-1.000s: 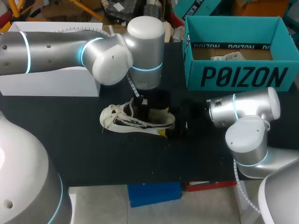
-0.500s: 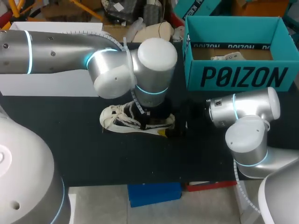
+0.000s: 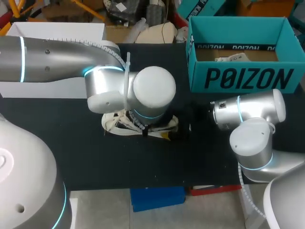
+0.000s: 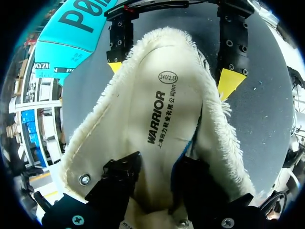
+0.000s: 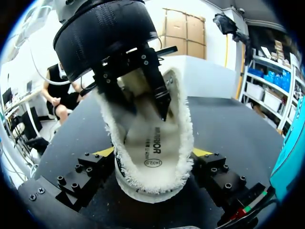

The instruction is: Take the shoe out of the shoebox, open the shoe tongue, remove and reinsert the insole, then place the shoe into the shoebox

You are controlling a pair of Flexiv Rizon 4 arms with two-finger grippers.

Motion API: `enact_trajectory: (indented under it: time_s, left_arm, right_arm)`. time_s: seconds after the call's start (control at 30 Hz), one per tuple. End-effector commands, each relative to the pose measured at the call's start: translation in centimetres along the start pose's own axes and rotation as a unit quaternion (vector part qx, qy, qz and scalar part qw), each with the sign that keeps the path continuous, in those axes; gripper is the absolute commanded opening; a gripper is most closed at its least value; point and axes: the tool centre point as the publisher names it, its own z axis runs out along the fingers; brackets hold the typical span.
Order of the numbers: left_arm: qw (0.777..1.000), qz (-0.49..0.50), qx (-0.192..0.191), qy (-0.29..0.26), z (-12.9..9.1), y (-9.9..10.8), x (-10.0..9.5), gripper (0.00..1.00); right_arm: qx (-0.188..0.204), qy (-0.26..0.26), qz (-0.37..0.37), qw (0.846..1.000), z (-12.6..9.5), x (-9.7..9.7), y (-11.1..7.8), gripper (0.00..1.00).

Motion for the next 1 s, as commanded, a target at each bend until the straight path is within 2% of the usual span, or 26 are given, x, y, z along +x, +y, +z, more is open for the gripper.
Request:
enact_trajectory:
  time_s: [0.03, 0.13, 0.17, 0.2, 0.53, 0.67, 0.73, 1.0]
  left_arm:
    - [0.999, 0.01, 0.012, -0.032, 4.1, 0.7, 0.4, 0.37]
    - [0.999, 0.025, 0.016, -0.023, 4.3, 0.2, 0.7, 0.33]
    - [0.999, 0.027, 0.02, -0.019, 4.3, 0.1, 0.8, 0.2]
    - [0.999, 0.033, 0.021, -0.014, 4.3, 0.0, 1.0, 0.0]
    - [0.997, 0.065, 0.03, 0.009, 2.5, -0.2, 1.2, 0.0]
    - [0.996, 0.072, 0.044, 0.024, 1.2, -0.2, 0.8, 0.0]
    - [0.994, 0.079, 0.062, 0.041, 0.4, -0.1, 0.6, 0.0]
    - [0.99, 0.095, 0.082, 0.067, -2.1, 0.4, 0.0, 0.0]
  right_arm:
    - [0.001, -0.001, 0.001, 1.0, 0.0, 0.0, -0.3, 0.0]
    - [0.001, -0.001, 0.001, 1.0, 0.0, 0.0, -0.3, 0.0]
    - [0.001, -0.001, 0.001, 1.0, 0.0, 0.0, -0.3, 0.0]
    - [0.001, -0.001, 0.001, 1.0, 0.0, 0.0, -0.3, 0.0]
    - [0.001, -0.001, 0.001, 1.0, 0.0, 0.0, -0.3, 0.0]
    - [0.001, -0.001, 0.001, 1.0, 0.0, 0.0, -0.3, 0.0]
    - [0.001, -0.001, 0.001, 1.0, 0.0, 0.0, -0.3, 0.0]
    - [0.001, -0.001, 0.001, 1.0, 0.0, 0.0, -0.3, 0.0]
